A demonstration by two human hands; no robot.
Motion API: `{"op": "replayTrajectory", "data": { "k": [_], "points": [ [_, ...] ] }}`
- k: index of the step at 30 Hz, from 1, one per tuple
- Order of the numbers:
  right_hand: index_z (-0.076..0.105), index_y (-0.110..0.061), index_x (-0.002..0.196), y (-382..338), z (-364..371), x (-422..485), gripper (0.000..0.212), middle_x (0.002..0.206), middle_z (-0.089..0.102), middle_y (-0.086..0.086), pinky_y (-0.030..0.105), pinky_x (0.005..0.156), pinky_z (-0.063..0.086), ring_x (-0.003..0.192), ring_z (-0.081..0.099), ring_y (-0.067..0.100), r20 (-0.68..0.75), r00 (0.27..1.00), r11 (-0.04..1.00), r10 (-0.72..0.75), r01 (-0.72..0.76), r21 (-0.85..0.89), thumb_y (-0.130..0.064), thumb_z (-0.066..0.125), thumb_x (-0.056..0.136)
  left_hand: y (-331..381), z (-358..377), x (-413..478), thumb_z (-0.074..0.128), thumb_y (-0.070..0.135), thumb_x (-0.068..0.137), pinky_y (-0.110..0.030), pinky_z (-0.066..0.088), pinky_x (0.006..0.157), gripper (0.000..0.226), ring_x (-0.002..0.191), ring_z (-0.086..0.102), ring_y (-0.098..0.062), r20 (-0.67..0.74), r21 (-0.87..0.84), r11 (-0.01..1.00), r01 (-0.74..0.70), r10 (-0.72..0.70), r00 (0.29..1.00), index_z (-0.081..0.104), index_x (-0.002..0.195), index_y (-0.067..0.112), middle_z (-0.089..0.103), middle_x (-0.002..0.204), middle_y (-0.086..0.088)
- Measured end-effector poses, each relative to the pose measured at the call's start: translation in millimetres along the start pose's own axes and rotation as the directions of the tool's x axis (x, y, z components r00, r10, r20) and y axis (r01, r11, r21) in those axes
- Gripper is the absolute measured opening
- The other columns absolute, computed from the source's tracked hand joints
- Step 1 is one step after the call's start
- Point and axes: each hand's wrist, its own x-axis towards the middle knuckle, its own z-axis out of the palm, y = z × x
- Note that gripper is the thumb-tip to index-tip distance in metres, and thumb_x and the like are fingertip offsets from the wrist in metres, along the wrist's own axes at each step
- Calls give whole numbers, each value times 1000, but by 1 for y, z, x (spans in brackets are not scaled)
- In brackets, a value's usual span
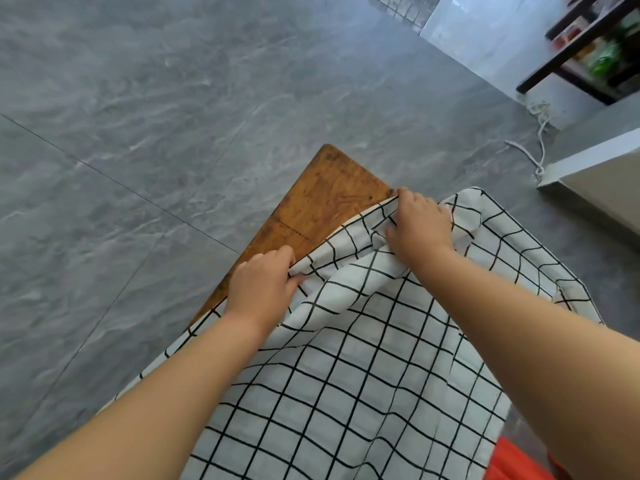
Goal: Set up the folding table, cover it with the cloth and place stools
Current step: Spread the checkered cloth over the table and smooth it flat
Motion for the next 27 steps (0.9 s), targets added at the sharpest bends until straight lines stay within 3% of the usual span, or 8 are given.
{"op": "replayTrajectory", "data": {
  "k": [3, 11, 15, 19, 23, 27],
  "points": [
    [48, -11, 118, -3, -6, 5, 33, 110, 61, 10, 38, 90, 33, 106, 53, 31, -78, 996, 995, 29, -21, 98, -10, 51, 85, -5, -8, 2, 60, 33, 89, -31, 23, 51, 23, 68, 47, -19, -35, -46, 999, 15, -16, 999, 45, 81, 17, 53, 72, 4],
    [45, -11, 129, -47, -38, 49, 48, 115, 62, 13, 41, 86, 40, 109, 52, 34, -296, 951, 961, -93, 163, 222, -1, 49, 83, -36, -40, 31, 60, 34, 88, -34, 36, 55, 21, 73, 51, -23, -146, -163, 978, 131, -155, 977, 50, 84, 17, 59, 76, 2],
    [44, -12, 130, -78, -52, 78, 48, 118, 59, 12, 40, 84, 42, 112, 49, 34, -321, 941, 944, -110, 200, 263, 1, 48, 84, -52, -50, 46, 60, 34, 88, -33, 36, 56, 18, 72, 52, -20, -156, -209, 964, 162, -196, 968, 52, 88, 19, 60, 78, 3],
    [42, -11, 129, -106, -57, 109, 46, 115, 60, 13, 39, 80, 39, 110, 49, 34, -351, 916, 939, -194, 277, 206, 1, 51, 85, -64, -54, 57, 58, 36, 90, -32, 39, 62, 23, 78, 54, -18, -150, -248, 950, 190, -231, 961, 55, 104, 18, 63, 89, 3],
    [42, -13, 128, -132, -64, 140, 42, 115, 60, 13, 40, 79, 39, 111, 48, 33, -336, 902, 929, -270, 336, 156, -3, 51, 88, -81, -56, 67, 62, 41, 87, -33, 44, 66, 31, 82, 55, -15, -64, -366, 895, 254, -297, 953, 55, 110, 21, 62, 93, 7],
    [47, -14, 127, -148, -65, 165, 37, 114, 62, 13, 40, 85, 39, 112, 49, 33, -277, 896, 912, -347, 392, 125, -13, 52, 91, -101, -50, 76, 68, 39, 82, -26, 39, 76, 37, 102, 55, -9, -1, -469, 838, 280, -318, 948, 57, 113, 22, 63, 111, 10]
  ]
}}
